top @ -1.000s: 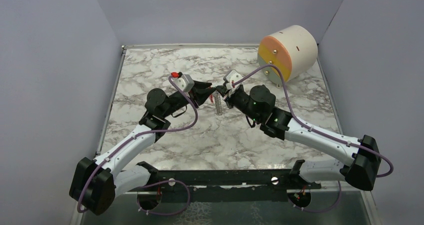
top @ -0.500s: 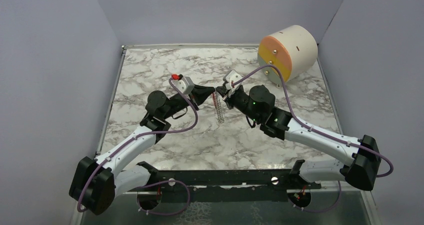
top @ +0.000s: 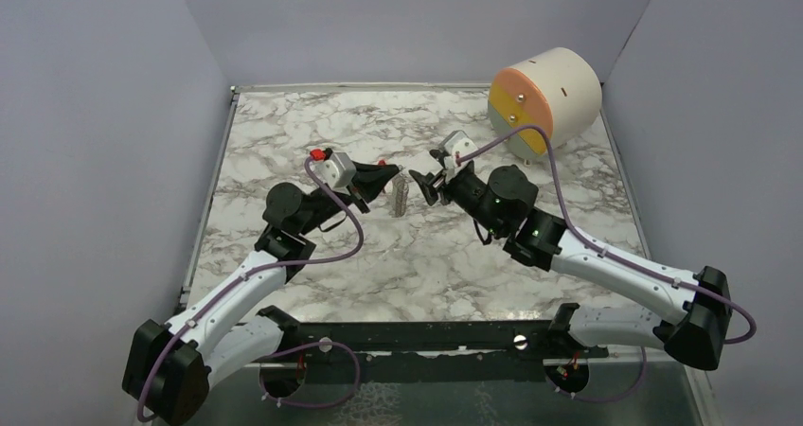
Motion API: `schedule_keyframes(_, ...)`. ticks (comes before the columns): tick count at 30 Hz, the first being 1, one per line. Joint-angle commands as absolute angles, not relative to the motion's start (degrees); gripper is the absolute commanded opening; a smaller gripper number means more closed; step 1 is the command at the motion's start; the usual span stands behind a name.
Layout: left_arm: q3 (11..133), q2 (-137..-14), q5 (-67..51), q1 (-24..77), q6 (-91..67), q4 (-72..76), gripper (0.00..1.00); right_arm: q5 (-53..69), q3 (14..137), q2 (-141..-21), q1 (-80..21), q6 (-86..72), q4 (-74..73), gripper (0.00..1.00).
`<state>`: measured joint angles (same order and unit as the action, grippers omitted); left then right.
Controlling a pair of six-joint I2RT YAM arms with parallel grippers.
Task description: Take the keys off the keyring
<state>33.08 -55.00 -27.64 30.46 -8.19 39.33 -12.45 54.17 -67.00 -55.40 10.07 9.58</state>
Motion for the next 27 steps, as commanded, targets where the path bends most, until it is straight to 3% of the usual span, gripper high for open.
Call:
schedule_keyframes(1, 33.12, -52.32, -29.58, 30.6, -8.65, 41.06, 0.0, -15.65, 50.93, -63.82, -55.42, 9.72, 12.96, 0.55)
schedule_keyframes(9, 33.53, -48.05, -37.04, 30.6, -9.39, 40.51, 0.0, -15.76, 46.3, -62.98, -55.41, 5.51, 13.5, 0.61)
schedule_keyframes(18, 34.23, -47.14, -40.89, 30.6, -10.89, 40.59, 0.0, -5.55, 34.75, -55.67, -55.42, 0.71, 24.77, 0.7)
schedule_keyframes(27, 33.86, -47.05, -41.56, 30.67, -14.11, 43.44, 0.0, 1.16, 33.31, -57.84, -55.44, -2.26, 32.0, 0.71)
